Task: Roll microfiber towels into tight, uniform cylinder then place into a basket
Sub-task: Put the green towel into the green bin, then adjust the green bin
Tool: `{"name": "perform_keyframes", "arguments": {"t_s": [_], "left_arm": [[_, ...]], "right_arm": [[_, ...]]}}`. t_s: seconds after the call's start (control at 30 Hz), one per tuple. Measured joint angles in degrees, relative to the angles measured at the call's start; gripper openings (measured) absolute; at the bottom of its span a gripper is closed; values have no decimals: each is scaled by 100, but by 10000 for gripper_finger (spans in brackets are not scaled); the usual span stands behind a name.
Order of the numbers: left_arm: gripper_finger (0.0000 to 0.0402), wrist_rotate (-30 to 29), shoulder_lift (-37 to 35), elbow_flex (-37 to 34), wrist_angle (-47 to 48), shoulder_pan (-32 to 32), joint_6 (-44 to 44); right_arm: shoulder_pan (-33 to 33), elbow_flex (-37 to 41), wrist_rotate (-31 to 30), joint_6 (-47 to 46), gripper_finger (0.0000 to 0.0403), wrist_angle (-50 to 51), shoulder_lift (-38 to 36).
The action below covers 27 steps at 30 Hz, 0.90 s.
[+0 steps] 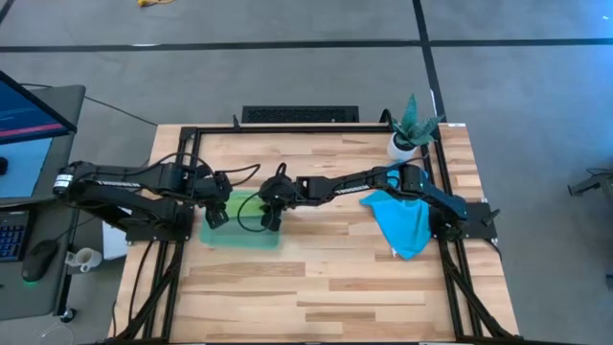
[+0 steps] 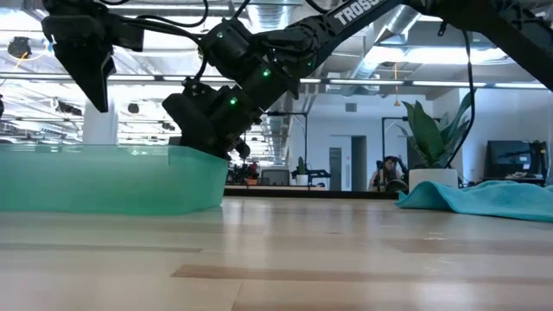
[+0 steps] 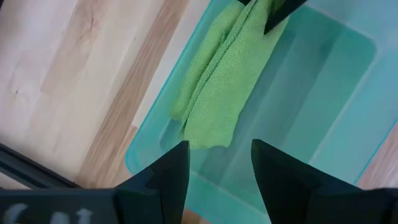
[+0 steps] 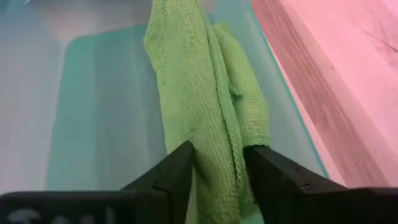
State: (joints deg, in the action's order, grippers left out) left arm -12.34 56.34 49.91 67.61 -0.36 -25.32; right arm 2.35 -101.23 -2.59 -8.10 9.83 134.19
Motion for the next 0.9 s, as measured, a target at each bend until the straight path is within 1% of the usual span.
{"name": "perform_keyframes", "arguments": {"t_s": [0.13, 0.2, 0.27, 0.37, 0.43, 0.5, 0.57, 0.63, 0.7, 0.77, 0.83, 0.9], "left_arm": [[165, 0, 0, 0, 47, 0, -61], [165, 0, 0, 0, 97, 0, -95], [165, 4, 0, 0, 118, 0, -102], [165, 11, 0, 0, 114, -1, -169], [165, 11, 0, 0, 114, -33, -218], [165, 2, 0, 0, 102, -89, -251], [165, -13, -2, 0, 91, -177, -349], [165, -37, 0, 0, 69, -280, -479], [165, -69, -3, -24, -55, -441, -615], [165, -147, 0, -143, -282, -604, -689], [165, -171, -2, -304, -495, -790, -758], [165, -204, 0, -483, -716, -950, -852]], "right_arm": [[0, 15, 198, 2, 208, 104, -99], [0, 4, 252, 4, 221, 48, -126], [0, 21, 270, 61, 230, 236, -223], [-7, -2, 265, 378, 234, 408, -377], [-12, 22, 263, 516, 234, 886, -561], [-39, -11, 253, 736, 231, 1051, -646], [-87, 64, 254, 1006, 229, 1702, -867], [-187, 145, 253, 1292, 228, 1846, -1058], [-316, 348, 258, 1467, 228, 2351, -1356], [-437, 634, 269, 1602, 229, 2290, -1589], [-544, 1114, 274, 1711, 228, 2343, -1927], [-636, 1659, 273, 1756, 227, 1907, -2242]]}}
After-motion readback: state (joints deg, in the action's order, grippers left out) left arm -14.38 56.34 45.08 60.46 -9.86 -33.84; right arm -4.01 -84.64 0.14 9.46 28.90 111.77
